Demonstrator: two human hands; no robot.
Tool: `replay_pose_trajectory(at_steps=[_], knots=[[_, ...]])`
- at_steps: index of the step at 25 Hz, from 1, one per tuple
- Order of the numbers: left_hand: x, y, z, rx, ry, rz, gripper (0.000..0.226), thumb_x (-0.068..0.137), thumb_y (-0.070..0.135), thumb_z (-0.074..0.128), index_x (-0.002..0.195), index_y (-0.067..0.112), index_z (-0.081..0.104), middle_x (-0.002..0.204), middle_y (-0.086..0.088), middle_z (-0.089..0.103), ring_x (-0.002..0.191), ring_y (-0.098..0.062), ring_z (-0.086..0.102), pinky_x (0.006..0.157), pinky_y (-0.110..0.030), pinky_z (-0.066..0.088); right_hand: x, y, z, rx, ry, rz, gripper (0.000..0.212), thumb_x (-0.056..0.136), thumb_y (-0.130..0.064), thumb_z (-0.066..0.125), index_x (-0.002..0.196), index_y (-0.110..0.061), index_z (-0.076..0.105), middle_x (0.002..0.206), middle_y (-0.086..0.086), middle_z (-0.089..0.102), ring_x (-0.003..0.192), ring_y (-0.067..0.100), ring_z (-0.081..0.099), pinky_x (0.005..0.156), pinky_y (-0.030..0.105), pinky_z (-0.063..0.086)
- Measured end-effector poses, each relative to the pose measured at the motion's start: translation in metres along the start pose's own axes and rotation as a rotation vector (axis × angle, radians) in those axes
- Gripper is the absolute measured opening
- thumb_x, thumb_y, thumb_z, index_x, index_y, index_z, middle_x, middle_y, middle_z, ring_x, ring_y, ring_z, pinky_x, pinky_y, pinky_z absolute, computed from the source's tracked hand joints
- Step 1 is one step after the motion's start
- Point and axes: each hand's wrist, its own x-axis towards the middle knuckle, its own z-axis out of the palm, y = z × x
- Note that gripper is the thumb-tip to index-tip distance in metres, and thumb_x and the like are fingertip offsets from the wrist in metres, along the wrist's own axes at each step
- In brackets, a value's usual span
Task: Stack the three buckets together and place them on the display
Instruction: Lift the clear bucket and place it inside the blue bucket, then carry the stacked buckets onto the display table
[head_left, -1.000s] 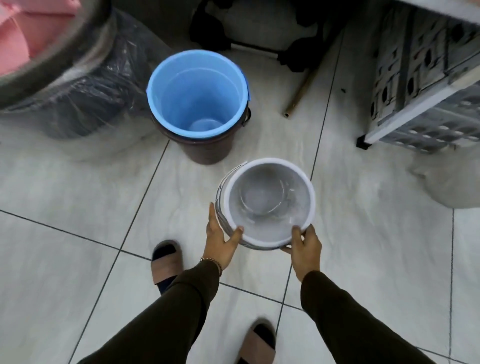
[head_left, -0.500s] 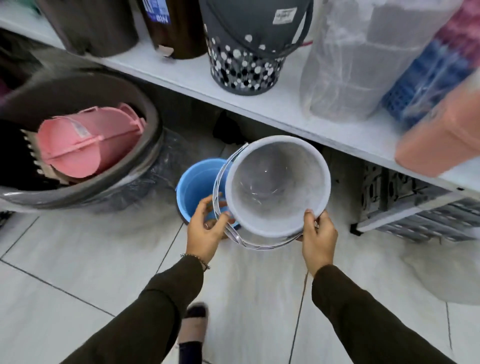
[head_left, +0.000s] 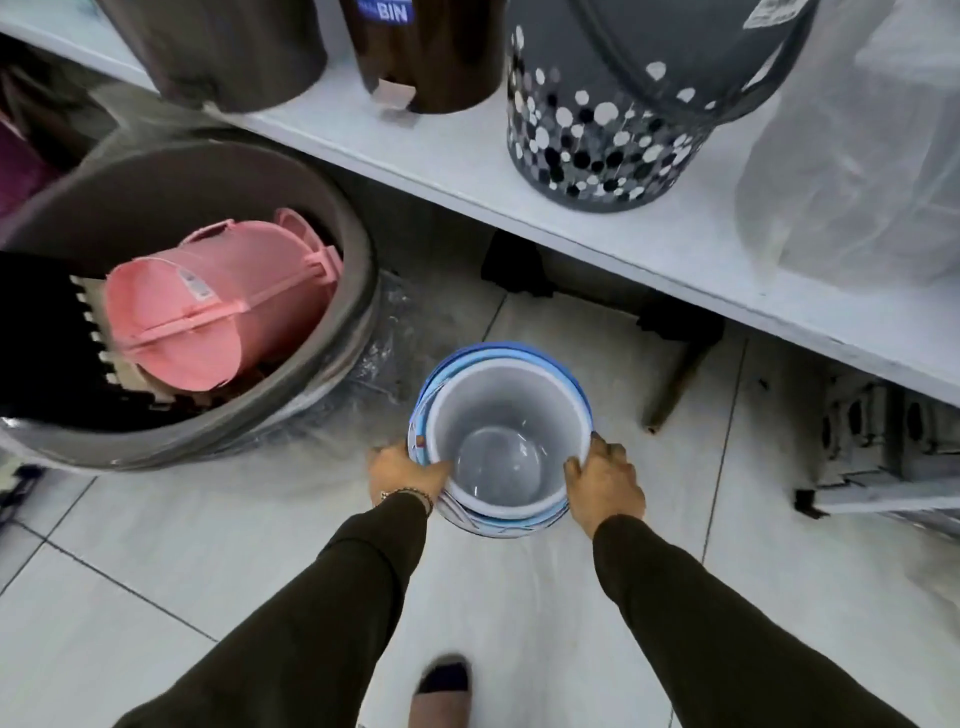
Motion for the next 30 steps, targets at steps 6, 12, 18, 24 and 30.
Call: replay_pose_trajectory(at_steps=[6,12,18,24,30], knots=[[0.050,-0.020,0.024,0.075,-0.171,-0.230,0.103,0.064,0.029,0.086,0.148,0.008,0.029,0.139,-0.019,0.049,0.122,-0.036,0.055,0.097,-0.039,0.051,0.034,0.022,0.038,0.509,-0.232,0.338,0.085,0.089,-0.027,0.069,0.153,-0.003,0.017,0.149,0.022,0.038,0.131,0.041,0.047,0.108,0.051,0.043],[0.066,-0.021,0.030,-0.204,-0.293,-0.296,0.062,0.072,0.007,0.074,0.127,0.015,0.045,0.108,-0.011,0.060,0.079,-0.029,0.064,0.054,-0.036,0.057,0.044,0.039,0.043,0.977,-0.382,0.511,0.032,0.081,-0.010,0.075,0.109,-0.003,0.061,0.103,0.019,0.068,0.085,0.030,0.069,0.059,0.037,0.059],[0.023,-0.019,0.005,-0.223,-0.142,-0.181,0.051,0.069,0.009,0.075,0.114,0.018,0.055,0.088,-0.006,0.065,0.073,-0.030,0.067,0.063,-0.043,0.063,0.009,0.029,0.029,0.990,-0.199,0.373,0.048,0.082,-0.008,0.074,0.124,-0.009,0.051,0.114,0.015,0.065,0.096,0.032,0.067,0.063,0.039,0.060],[-0.058,0.023,-0.076,-0.254,-0.086,-0.127,0.058,0.063,0.014,0.078,0.119,0.012,0.060,0.107,-0.016,0.071,0.094,-0.036,0.072,0.084,-0.051,0.061,-0.056,-0.001,-0.058,0.947,-0.223,0.231,0.045,0.083,-0.013,0.075,0.121,-0.008,0.051,0.114,0.017,0.066,0.088,0.032,0.071,0.049,0.034,0.060],[-0.199,0.089,-0.195,-0.313,0.007,-0.013,0.075,0.046,0.032,0.074,0.117,0.011,0.063,0.106,-0.013,0.069,0.092,-0.032,0.069,0.082,-0.039,0.059,-0.166,-0.046,-0.203,0.941,-0.184,0.082,0.041,0.085,-0.016,0.073,0.118,-0.006,0.050,0.114,0.021,0.066,0.089,0.037,0.072,0.066,0.052,0.063]])
